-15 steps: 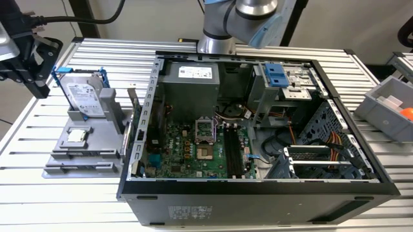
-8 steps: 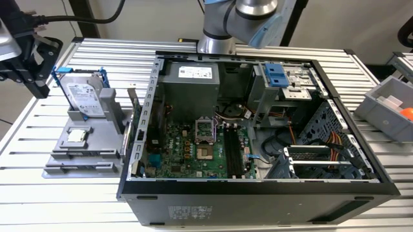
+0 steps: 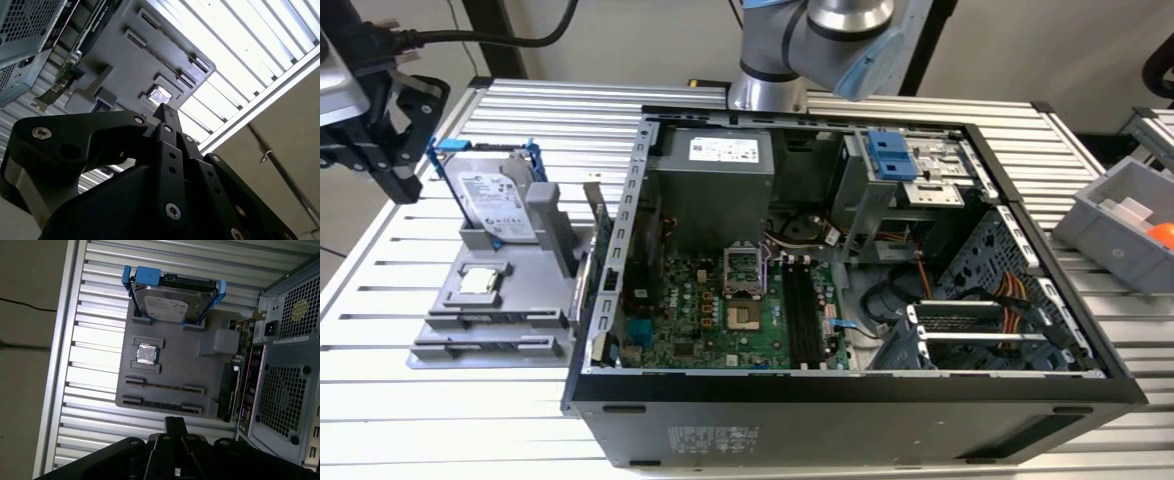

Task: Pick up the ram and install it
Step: 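Pick up the ram and move it above insertion slot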

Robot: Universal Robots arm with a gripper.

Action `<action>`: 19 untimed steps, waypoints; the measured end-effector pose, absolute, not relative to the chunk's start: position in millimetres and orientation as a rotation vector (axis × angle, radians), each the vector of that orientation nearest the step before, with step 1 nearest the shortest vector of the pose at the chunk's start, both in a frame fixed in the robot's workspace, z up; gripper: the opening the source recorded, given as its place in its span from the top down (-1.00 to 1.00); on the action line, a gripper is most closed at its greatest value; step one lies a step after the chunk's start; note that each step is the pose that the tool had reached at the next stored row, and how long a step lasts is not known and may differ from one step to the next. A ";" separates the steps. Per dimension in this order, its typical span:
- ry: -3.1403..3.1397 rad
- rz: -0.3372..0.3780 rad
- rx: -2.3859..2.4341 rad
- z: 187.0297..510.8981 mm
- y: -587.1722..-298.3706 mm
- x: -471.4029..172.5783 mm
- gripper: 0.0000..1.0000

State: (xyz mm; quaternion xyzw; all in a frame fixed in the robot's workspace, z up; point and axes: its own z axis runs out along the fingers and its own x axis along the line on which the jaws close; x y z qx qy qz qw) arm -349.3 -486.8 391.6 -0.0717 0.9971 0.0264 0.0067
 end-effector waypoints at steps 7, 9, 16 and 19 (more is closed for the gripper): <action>3.117 0.083 -0.260 391.5 -486.8 -349.3 1.00; 3.116 0.083 -0.270 391.5 -486.8 -349.3 1.00; 3.113 0.083 -0.307 391.5 -486.8 -349.4 1.00; 3.112 0.083 -0.322 391.5 -486.8 -349.3 1.00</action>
